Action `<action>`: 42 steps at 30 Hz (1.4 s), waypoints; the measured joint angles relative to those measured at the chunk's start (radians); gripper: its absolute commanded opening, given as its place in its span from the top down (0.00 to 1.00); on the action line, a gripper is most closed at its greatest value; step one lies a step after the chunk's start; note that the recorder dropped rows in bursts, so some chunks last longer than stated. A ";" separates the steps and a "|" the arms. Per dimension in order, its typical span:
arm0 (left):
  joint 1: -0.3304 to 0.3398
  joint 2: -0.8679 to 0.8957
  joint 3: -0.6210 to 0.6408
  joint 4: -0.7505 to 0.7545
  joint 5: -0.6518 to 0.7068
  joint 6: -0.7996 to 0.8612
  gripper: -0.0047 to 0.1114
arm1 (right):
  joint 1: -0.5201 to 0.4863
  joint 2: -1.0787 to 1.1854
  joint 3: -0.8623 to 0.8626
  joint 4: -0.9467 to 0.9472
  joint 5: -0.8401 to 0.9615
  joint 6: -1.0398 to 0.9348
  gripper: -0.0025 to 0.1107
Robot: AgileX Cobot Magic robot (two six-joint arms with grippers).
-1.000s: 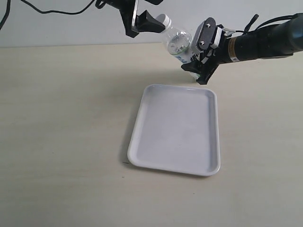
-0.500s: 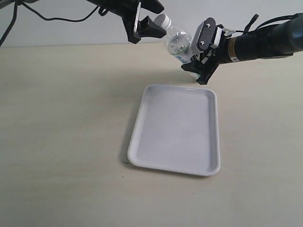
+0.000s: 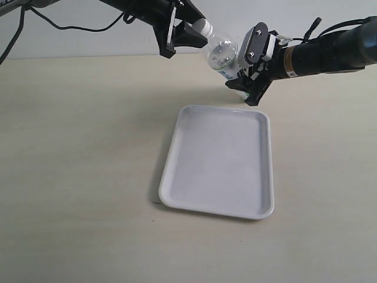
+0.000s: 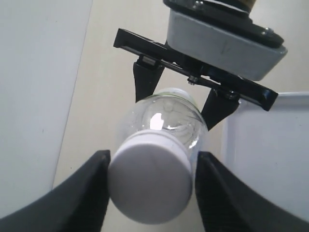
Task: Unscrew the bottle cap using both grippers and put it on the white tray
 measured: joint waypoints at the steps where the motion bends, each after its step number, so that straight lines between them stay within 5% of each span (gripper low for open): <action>1: 0.000 0.000 0.000 0.000 0.000 0.000 0.59 | 0.000 0.000 0.000 -0.001 0.000 -0.004 0.98; 8: 0.000 0.000 0.000 -0.052 0.006 0.004 0.62 | 0.000 0.000 0.000 -0.002 0.000 -0.006 0.98; 13: 0.000 0.002 0.000 -0.081 0.017 0.004 0.96 | 0.000 0.000 0.000 0.001 -0.004 -0.004 0.98; 20: 0.000 0.002 0.000 -0.085 0.017 -0.012 0.96 | 0.000 0.000 0.000 0.001 -0.004 -0.004 0.98; 42: 0.000 0.002 0.000 -0.085 -0.002 -0.718 0.96 | 0.002 0.000 -0.002 0.006 0.032 0.000 0.98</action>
